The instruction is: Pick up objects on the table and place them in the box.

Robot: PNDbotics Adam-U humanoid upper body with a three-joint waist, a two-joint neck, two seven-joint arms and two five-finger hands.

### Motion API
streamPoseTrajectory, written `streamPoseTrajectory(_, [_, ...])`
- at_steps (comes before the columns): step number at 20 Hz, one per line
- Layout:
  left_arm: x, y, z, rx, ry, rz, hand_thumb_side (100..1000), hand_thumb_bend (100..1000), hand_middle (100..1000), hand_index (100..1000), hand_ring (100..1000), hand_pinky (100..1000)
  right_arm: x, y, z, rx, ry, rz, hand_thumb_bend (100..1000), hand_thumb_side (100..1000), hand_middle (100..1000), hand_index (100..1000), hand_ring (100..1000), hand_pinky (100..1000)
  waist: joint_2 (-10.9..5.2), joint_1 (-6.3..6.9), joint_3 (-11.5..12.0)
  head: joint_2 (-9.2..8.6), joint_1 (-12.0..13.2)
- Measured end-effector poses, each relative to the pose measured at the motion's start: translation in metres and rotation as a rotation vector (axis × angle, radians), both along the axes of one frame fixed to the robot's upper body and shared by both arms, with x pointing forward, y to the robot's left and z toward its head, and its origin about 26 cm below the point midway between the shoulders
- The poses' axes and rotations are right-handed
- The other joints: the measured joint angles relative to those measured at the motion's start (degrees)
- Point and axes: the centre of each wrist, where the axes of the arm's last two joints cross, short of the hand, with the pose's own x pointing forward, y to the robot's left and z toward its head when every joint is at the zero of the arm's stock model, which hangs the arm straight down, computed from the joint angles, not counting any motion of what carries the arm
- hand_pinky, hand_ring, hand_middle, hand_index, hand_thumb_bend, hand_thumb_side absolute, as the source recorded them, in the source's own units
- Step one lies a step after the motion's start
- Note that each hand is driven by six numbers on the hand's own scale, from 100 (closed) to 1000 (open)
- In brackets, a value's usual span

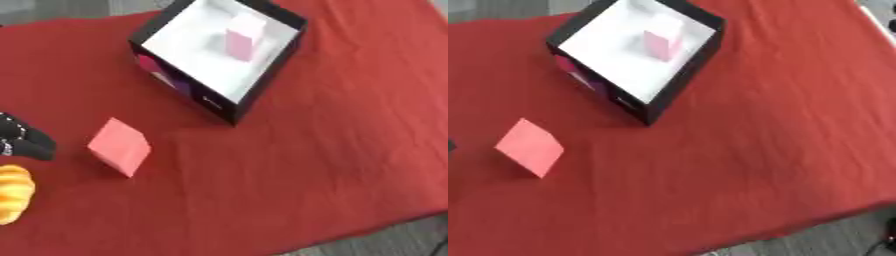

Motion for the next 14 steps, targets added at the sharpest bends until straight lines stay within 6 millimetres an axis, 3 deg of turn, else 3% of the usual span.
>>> streamPoseTrajectory(8, [0.007,-0.019,0.009,-0.086,-0.119,-0.004,319,539,838,913,845,835,0.001,0.002,0.000,-0.017,0.013,0.011,100,615,807,886,844,865,0.06,0.00,0.19,-0.07,-0.40])
streamPoseTrajectory(9, [0.008,-0.021,0.010,-0.083,-0.125,-0.006,367,562,838,913,845,835,0.002,0.003,0.000,-0.019,0.016,0.015,100,615,807,886,844,865,0.06,0.00,0.07,-0.14,-0.50])
streamPoseTrajectory(14, [0.011,-0.033,0.010,-0.021,-0.117,-0.024,367,640,836,904,861,846,0.003,0.006,0.000,-0.028,0.020,0.033,100,624,807,887,844,865,0.06,0.00,-0.28,-0.71,-0.68])
